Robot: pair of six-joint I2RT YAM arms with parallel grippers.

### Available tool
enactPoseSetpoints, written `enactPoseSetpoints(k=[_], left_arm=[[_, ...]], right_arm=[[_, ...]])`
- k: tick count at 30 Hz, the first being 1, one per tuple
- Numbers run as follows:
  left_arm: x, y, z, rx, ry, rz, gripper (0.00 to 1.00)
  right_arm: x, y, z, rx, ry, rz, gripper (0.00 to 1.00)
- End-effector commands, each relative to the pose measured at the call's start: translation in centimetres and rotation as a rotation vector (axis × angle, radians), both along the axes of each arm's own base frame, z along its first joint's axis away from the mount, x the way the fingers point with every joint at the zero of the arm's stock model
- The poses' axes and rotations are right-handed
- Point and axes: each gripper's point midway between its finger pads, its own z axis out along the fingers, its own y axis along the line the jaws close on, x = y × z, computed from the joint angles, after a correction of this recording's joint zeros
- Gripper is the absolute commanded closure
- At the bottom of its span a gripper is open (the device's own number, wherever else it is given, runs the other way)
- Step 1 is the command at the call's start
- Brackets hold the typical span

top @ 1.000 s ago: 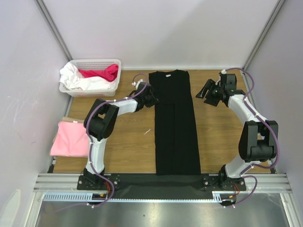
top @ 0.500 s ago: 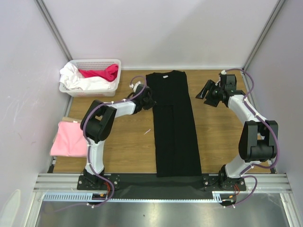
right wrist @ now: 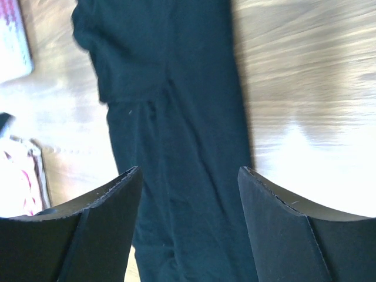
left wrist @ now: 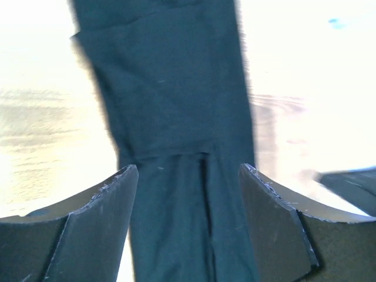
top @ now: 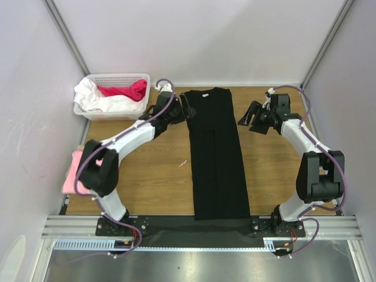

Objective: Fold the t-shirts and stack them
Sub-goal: Fold the tshirt

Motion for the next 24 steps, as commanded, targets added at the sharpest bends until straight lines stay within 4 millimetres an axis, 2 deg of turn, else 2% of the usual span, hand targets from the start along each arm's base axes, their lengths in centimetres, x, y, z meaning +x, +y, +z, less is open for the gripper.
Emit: enactPoseSetpoints(k=[1,4,5,6,7,8,13,14,15,16,18,19,20,21,22,23,24], left_arm=[[-3.2,-1.7,2.9,0.003,-0.061,-0.181,0.24],[-5.9,-2.7,2.2,0.011,-0.035,-0.252,0.23],[-7.3,-3.2,0.9,0.021,-0.008,-0.282,0.23],[-8.0,-3.4,0.4,0.019,0.007,-0.295,0.22],[-9.2,-3.6,-0.6,0.021,0.036,-0.315,0.23],[-9.7,-3.6,-0.9,0.017,0.05,-0.319,0.23],[-11.6,-3.0,-1.1,0.043,0.03,-0.326,0.22],[-12.3,-2.8,-1.2,0.047,0.02,-0.328,0.22],[-13.0,-2.5,-2.1,0.066,0.03,-0.329,0.21],[-13.5,-2.4,-2.2,0.064,0.032,-0.334,0.2],[-14.3,-1.7,-2.1,0.059,0.031,-0.306,0.2],[-15.2,-1.3,-2.9,0.064,0.048,-0.301,0.2],[-15.4,-0.9,-2.9,0.062,0.046,-0.281,0.2],[-15.6,-0.5,-2.1,0.037,0.031,-0.239,0.18],[-16.4,-0.2,-2.7,0.031,0.037,-0.236,0.16],[-16.6,-0.1,-2.6,0.025,0.029,-0.227,0.11],[-17.1,0.1,-1.7,0.011,0.005,-0.226,0.1]], right_arm=[[-0.8,2.0,1.5,0.015,-0.069,0.085,0.28],[-1.6,3.0,0.5,0.033,-0.015,0.093,0.28],[-1.8,3.2,0.5,0.032,-0.016,0.091,0.28],[-2.2,3.6,0.4,0.03,-0.018,0.096,0.28],[-2.8,3.7,-0.4,0.032,-0.003,0.09,0.28],[-3.0,3.9,0.2,0.049,-0.024,0.08,0.28],[-5.4,4.7,-0.8,0.059,0.012,0.069,0.28],[-6.1,4.5,-1.5,0.05,0.029,0.065,0.28],[-6.8,4.2,-1.7,0.039,0.033,0.051,0.27],[-6.8,4.0,-1.2,0.038,0.016,0.04,0.27],[-8.0,3.5,-1.7,0.029,0.029,0.022,0.27],[-8.4,3.3,-0.5,0.031,-0.012,0.01,0.26],[-8.9,3.0,-0.5,0.027,-0.018,-0.001,0.25],[-9.8,2.7,-1.2,0.021,-0.003,-0.016,0.24],[-10.2,2.2,-0.1,0.017,-0.047,-0.032,0.22],[-10.9,1.9,-0.3,0.01,-0.04,-0.044,0.21],[-11.7,1.6,-0.6,0.006,-0.038,-0.055,0.2]])
